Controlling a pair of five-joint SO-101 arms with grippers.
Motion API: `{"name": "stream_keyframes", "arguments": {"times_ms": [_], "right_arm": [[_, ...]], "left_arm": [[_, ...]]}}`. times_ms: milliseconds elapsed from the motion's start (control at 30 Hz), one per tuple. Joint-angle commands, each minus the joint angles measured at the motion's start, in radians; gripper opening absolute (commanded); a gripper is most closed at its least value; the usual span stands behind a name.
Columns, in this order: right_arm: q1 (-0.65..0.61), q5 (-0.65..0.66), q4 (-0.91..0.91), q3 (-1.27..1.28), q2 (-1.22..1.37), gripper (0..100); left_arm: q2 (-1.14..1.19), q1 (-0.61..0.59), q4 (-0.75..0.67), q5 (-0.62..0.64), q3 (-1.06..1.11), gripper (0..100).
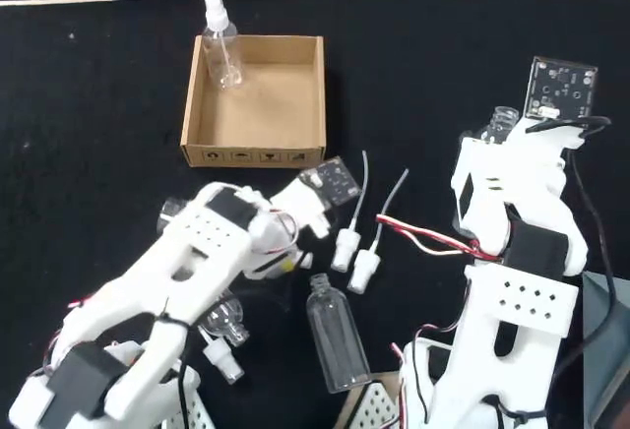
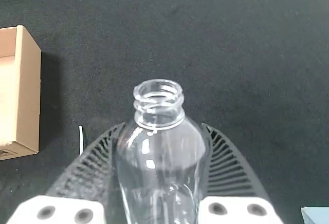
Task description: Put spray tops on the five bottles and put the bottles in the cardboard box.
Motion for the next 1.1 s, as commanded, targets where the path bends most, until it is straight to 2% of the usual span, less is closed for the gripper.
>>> {"name": "stream_keyframes", "arguments": {"times_ms": [0, 467, 700, 1067], "right_arm": [[0.003, 0.003, -0.041, -0.054, -0.039, 9.9], [0.003, 0.003, -0.041, -0.054, -0.039, 9.9], [0.003, 0.003, -0.041, -0.054, -0.039, 9.9], [0.003, 0.003, -0.041, -0.054, -0.039, 9.9]], "left_arm": [[0.081, 0.002, 0.084, -0.064, -0.153, 18], [0.331, 0.018, 0.186, -0.152, -0.369, 18], [0.381, 0.074, 0.187, -0.224, -0.381, 18], [0.450, 0.073, 0.178, -0.287, -0.381, 18]]}}
